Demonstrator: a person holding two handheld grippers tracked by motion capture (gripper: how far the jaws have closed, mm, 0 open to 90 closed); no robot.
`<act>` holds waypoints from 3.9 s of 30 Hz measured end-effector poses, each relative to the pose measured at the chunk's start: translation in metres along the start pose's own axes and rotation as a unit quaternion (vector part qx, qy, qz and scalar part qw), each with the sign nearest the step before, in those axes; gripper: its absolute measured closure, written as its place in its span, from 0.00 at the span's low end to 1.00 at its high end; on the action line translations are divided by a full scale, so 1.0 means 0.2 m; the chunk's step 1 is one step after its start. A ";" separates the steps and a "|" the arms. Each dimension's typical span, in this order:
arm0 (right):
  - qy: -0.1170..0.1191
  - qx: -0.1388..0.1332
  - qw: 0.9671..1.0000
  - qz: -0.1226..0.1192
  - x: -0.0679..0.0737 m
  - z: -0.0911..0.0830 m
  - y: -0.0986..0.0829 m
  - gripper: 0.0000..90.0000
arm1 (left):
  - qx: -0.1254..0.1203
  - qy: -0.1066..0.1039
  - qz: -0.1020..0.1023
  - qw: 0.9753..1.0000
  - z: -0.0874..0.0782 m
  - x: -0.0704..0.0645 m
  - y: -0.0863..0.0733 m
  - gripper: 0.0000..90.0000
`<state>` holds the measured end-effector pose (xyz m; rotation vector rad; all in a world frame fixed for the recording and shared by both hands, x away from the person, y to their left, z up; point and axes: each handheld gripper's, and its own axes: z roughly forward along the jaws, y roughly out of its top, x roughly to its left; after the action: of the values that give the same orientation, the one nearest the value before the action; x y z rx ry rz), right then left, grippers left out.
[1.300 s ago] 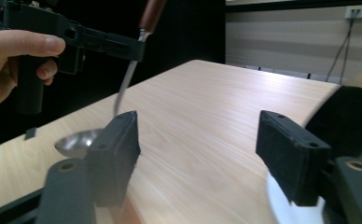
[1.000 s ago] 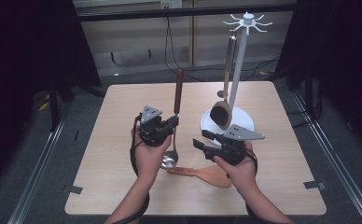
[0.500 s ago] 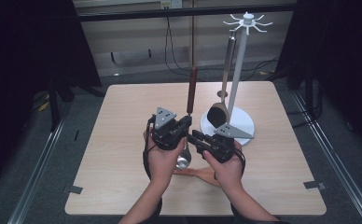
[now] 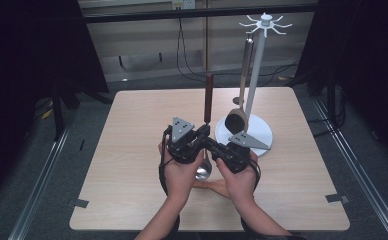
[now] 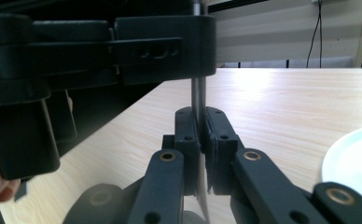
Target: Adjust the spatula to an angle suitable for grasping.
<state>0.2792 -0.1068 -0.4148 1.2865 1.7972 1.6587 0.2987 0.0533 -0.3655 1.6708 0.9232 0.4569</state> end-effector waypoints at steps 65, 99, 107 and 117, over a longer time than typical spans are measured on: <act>0.102 -0.041 0.993 -0.053 -0.42 -0.28 0.40 0.95 | 0.104 0.031 0.018 0.994 -0.01 0.41 -0.39 0.16; 0.099 -0.050 0.994 -0.009 -0.61 -0.25 0.46 0.93 | 0.123 0.039 0.030 0.991 -0.02 0.42 -0.40 0.17; 0.093 -0.066 0.993 0.030 -0.66 -0.26 0.43 0.91 | 0.126 0.037 0.036 0.991 -0.02 0.41 -0.40 0.17; 0.045 -0.092 0.994 0.042 -0.70 -0.24 0.42 0.87 | 0.125 0.037 0.037 0.991 -0.02 0.41 -0.40 0.17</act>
<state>0.3439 -0.2561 -0.3670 1.2394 1.6155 1.9057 0.3206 0.1251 -0.4530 1.9312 1.0065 0.4707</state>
